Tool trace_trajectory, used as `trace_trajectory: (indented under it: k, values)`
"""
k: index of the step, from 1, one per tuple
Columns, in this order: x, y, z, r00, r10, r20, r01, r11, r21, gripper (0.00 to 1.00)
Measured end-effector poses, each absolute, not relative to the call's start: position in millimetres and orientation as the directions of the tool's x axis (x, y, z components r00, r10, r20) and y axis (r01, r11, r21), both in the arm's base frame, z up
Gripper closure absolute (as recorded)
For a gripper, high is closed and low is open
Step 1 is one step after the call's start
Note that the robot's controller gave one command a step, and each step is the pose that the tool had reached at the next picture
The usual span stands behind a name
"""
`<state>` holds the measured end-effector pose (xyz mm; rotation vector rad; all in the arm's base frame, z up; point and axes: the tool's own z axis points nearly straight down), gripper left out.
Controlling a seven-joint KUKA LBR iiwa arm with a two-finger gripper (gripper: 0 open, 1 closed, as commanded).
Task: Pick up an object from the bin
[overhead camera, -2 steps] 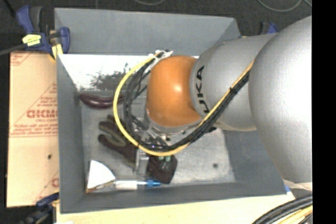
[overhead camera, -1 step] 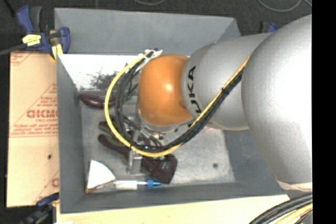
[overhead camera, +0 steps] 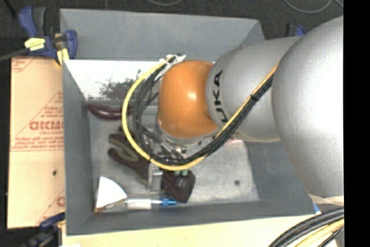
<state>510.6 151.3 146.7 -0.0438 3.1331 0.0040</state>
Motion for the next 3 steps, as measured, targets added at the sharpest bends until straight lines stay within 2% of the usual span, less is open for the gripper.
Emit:
trace_trajectory:
  k: [1,2,3]
  values:
    - [534.1,165.0,119.7,-0.998,-0.056,-0.02,-0.056,0.998,0.004,0.0]
    - [548.5,169.4,132.5,-0.999,-0.051,0.001,-0.051,0.999,0.0,0.0]
    - [561.3,171.3,164.9,-0.983,0.182,-0.019,0.182,0.983,0.011,0.0]
